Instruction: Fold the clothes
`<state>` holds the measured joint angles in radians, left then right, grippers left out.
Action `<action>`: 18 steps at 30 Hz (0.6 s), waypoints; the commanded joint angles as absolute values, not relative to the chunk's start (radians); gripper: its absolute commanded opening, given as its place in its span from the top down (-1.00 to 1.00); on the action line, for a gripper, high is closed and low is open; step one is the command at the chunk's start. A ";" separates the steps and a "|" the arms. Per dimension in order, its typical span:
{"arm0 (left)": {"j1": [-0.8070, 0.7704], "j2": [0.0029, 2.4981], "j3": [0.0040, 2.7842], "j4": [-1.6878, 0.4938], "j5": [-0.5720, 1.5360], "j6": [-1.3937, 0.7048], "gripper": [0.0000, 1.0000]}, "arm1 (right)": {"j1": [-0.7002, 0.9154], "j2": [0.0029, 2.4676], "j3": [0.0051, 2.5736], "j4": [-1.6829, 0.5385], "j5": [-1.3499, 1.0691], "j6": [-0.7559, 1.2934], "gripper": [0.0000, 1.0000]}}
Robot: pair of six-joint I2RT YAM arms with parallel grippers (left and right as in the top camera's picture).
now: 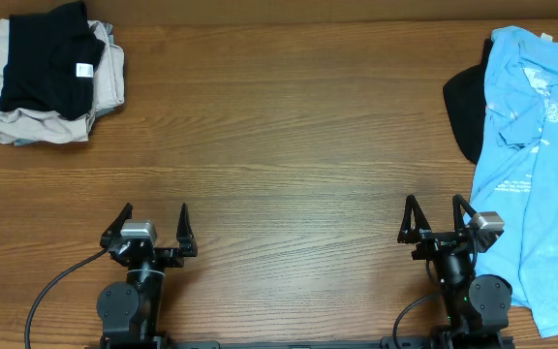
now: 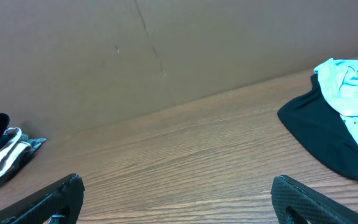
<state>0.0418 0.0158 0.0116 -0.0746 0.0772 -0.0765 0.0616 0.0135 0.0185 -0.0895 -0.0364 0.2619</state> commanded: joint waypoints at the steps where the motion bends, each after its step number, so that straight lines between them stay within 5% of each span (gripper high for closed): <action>1: 0.047 0.005 0.005 -0.072 0.070 -0.090 -1.00 | 0.070 0.003 0.008 -0.084 -0.012 0.254 -1.00; 18: 0.047 0.005 0.005 -0.067 0.064 -0.090 -1.00 | 0.070 0.003 0.008 -0.084 -0.001 0.254 -1.00</action>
<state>0.0418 0.0158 0.0116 -0.0727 0.0769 -0.0765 0.0616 0.0135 0.0185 -0.0895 -0.0177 0.2604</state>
